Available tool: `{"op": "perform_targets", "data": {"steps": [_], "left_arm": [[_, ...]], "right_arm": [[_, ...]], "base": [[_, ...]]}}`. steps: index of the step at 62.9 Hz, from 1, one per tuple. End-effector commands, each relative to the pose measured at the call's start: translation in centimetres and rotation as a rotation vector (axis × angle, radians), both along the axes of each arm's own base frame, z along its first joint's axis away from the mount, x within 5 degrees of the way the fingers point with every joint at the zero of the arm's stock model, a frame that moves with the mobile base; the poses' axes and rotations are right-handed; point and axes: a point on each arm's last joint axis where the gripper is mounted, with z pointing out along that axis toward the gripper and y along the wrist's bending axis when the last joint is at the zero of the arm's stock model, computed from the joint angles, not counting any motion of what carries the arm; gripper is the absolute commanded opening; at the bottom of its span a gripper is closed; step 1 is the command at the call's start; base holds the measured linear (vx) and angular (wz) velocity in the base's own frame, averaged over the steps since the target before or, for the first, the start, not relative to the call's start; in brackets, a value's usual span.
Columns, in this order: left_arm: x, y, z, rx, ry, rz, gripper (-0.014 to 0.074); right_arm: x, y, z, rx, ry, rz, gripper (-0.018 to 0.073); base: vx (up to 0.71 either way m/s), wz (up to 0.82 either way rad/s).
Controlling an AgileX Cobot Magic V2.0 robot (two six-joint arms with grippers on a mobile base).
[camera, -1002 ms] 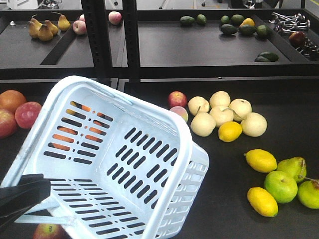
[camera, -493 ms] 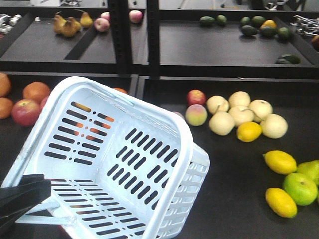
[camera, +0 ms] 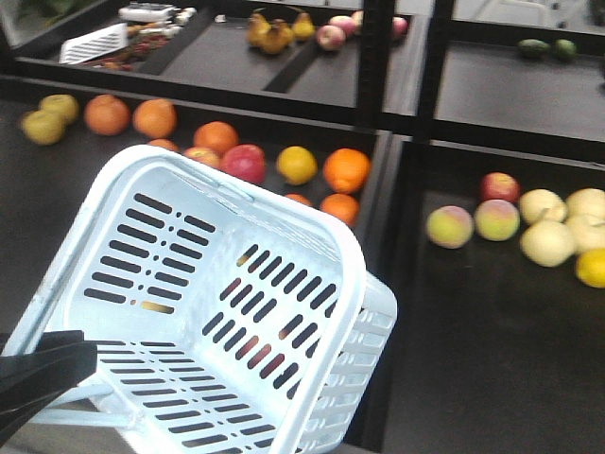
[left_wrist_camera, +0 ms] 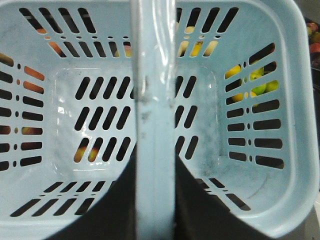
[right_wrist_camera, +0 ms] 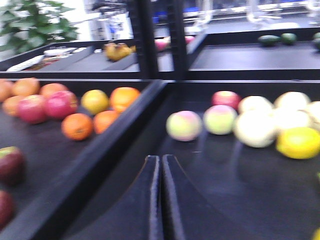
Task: Pick three apples into basket with both arms
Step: 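Drive the base away carrying the basket in the left gripper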
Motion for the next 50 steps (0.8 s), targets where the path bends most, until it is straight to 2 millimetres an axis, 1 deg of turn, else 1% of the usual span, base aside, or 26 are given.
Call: {"op": "perform_targets", "data": {"steps": [1, 50], "left_arm": [[0.27, 0.07, 1.70, -0.094, -0.063, 0.046, -0.0007], [0.26, 0.07, 1.69, -0.093, -0.062, 0.046, -0.0006]], "right_arm": [[0.01, 0.04, 0.31, -0.008, -0.077, 0.003, -0.0007], [0.01, 0.04, 0.31, -0.008, -0.077, 0.003, -0.0007]], "base": [[-0.15, 0.56], [-0.15, 0.59]]}}
